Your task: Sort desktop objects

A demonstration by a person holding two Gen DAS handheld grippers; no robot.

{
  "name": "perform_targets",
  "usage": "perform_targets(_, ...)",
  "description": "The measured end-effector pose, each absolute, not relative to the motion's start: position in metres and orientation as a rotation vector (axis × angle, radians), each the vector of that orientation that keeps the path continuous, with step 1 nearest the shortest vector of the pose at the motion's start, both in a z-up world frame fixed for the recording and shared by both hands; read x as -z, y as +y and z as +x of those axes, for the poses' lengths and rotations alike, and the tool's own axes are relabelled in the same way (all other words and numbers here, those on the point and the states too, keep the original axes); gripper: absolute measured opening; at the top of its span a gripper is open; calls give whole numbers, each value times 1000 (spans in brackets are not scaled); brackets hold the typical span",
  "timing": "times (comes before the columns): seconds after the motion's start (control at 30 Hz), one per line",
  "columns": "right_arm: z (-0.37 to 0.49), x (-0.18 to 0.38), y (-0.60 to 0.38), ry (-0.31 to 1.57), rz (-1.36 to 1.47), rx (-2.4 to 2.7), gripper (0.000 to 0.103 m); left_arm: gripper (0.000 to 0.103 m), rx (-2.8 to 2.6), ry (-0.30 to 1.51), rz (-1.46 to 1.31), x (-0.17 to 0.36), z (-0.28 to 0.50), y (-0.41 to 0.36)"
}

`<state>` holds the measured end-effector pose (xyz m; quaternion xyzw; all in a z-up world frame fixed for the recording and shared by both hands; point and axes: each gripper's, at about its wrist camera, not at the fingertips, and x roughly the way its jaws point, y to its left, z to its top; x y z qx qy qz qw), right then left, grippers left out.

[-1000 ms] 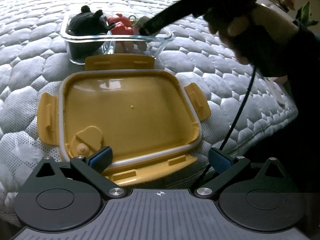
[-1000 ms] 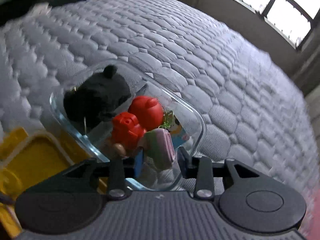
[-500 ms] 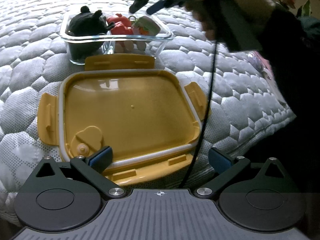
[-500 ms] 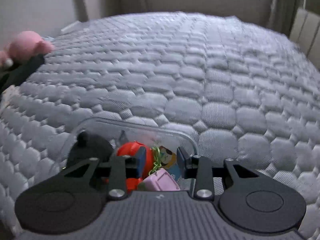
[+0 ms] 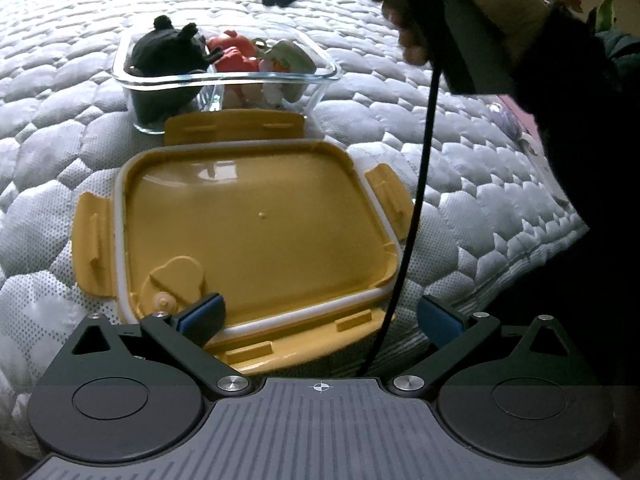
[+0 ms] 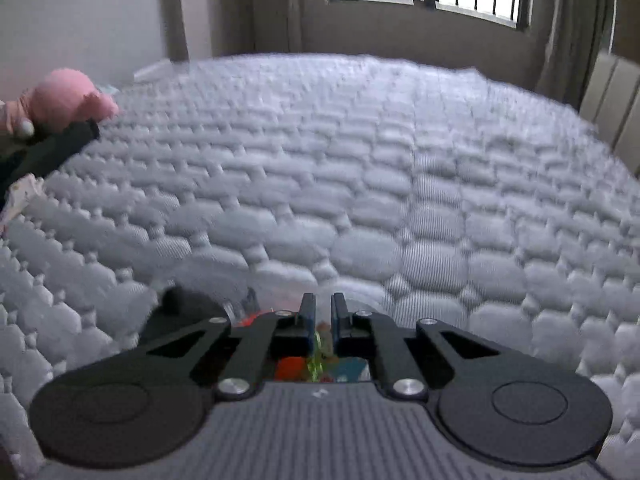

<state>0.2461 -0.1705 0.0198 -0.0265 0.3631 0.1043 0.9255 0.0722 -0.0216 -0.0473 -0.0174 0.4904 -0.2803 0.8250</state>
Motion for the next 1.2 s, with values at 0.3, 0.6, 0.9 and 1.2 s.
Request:
perform_targets(0.3, 259, -4, -167, 824, -39, -198, 17, 103, 591, 1033, -8, 48, 70, -25)
perform_targets(0.6, 281, 30, -181, 942, 119, -176, 13, 103, 601, 1025, -7, 49, 70, -23)
perform_targets(0.9, 260, 0, -172, 796, 52, -205, 5, 103, 595, 1010, 41, 50, 68, -29)
perform_targets(1.2, 252, -15, -166, 741, -23, -187, 15, 103, 589, 1004, 54, 51, 68, -31)
